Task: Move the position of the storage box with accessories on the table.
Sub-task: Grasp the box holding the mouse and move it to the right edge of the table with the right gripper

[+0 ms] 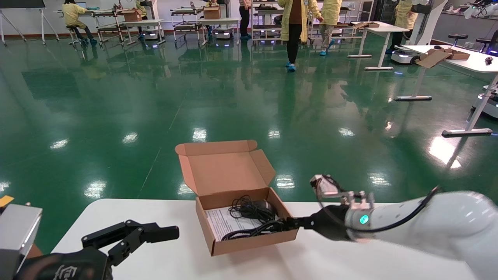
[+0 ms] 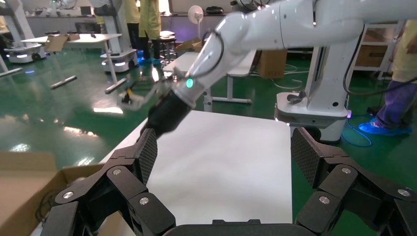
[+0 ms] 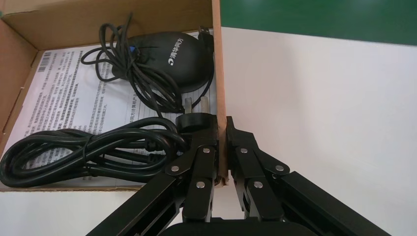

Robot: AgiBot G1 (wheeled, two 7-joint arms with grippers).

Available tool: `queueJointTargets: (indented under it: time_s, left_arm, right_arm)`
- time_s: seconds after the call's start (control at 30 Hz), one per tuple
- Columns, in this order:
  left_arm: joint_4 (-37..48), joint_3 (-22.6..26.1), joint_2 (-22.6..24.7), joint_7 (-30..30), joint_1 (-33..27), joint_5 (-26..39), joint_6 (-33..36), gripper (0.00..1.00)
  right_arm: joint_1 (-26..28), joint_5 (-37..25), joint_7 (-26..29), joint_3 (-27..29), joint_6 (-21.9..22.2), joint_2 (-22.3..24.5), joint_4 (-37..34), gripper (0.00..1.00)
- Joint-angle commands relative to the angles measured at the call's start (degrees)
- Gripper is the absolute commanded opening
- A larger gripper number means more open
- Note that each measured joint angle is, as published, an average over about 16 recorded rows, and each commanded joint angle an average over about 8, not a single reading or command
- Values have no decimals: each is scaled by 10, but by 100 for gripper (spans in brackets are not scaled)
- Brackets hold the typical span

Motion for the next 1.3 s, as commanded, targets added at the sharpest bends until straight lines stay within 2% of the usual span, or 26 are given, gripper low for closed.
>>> queueJointTargets:
  time_s: [0.03, 0.13, 0.23, 0.47, 0.87, 1.3]
  left_arm:
    - [0, 0, 0, 0, 0, 0, 0, 100]
    - [0, 0, 0, 0, 0, 0, 0, 100]
    - [0, 0, 0, 0, 0, 0, 0, 100]
    - [0, 0, 0, 0, 0, 0, 0, 100]
    - [0, 0, 0, 0, 0, 0, 0, 100]
    - [0, 0, 0, 0, 0, 0, 0, 100]
  right_arm:
    - [15, 4, -6, 2, -34, 9, -1, 0]
    - [42, 11, -24, 5, -97, 34, -3, 0]
    - [69, 17, -41, 9, -140, 58, -9, 0]
    - [117, 18, -72, 13, -180, 110, -34, 0]
    - [153, 9, -118, 9, -198, 181, -73, 0]
    - [149, 2, -166, 6, -169, 247, -107, 0]
